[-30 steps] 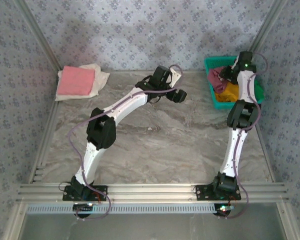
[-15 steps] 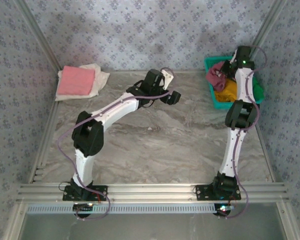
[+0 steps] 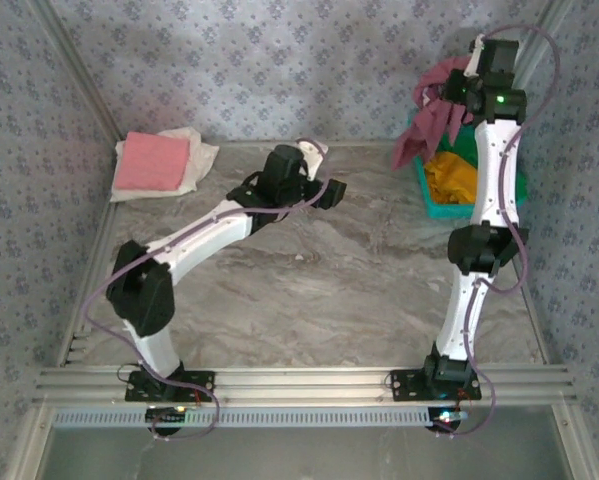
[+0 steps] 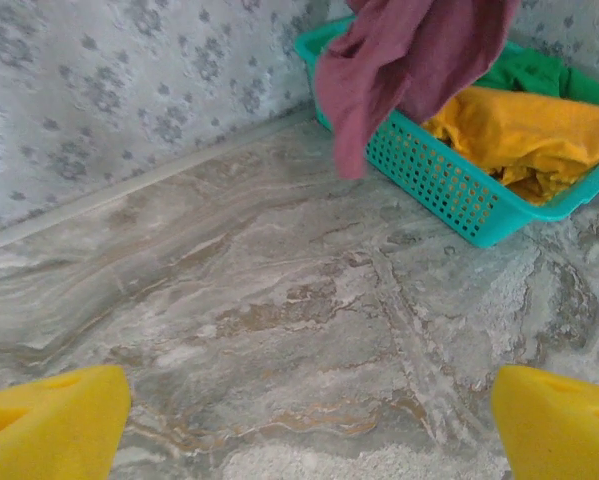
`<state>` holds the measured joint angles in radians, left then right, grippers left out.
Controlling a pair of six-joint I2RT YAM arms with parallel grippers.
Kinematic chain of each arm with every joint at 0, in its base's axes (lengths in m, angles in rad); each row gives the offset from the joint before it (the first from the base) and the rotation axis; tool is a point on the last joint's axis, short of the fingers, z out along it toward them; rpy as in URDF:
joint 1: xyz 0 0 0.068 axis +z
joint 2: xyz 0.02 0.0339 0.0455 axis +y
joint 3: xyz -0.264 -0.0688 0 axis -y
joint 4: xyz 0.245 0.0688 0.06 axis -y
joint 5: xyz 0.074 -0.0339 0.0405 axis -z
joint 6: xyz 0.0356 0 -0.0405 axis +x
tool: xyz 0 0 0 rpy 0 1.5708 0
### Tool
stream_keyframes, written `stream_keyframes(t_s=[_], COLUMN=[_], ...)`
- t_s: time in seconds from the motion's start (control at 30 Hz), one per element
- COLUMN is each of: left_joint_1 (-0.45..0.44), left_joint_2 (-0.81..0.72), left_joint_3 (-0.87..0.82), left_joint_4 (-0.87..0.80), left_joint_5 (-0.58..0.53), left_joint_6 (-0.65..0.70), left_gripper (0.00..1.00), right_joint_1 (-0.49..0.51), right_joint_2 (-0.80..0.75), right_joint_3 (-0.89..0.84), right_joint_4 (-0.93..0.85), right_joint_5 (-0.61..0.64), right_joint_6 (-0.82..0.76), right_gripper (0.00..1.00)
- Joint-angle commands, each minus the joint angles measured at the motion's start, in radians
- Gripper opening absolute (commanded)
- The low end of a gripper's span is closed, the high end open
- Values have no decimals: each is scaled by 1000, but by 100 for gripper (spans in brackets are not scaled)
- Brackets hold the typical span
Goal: Fold and stack the t-shirts
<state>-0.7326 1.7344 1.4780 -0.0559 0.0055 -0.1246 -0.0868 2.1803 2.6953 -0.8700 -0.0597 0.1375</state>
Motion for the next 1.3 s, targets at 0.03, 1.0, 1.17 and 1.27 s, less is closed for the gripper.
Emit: stream_keyframes(t_s=[0.03, 1.0, 1.17, 1.27], left_joint_1=[24, 274, 269, 250], left_joint_2=[-201, -443, -137, 39], left_joint_3=[-119, -592, -388, -236], left_joint_4=[146, 119, 72, 37], left_joint_5=[-55, -5, 94, 126], left_joint_6=[8, 31, 96, 139], left_gripper=[95, 97, 93, 93], right_joint_1=[141, 393, 314, 291], right_joint_2=[-217, -557, -558, -552], right_joint_3=[-10, -1205, -1339, -1370], right_joint_4=[-22, 385, 436, 445], right_joint_5=[88, 111, 33, 12], right_joint_6=[-115, 231, 291, 281], right_gripper=[0, 88, 86, 84])
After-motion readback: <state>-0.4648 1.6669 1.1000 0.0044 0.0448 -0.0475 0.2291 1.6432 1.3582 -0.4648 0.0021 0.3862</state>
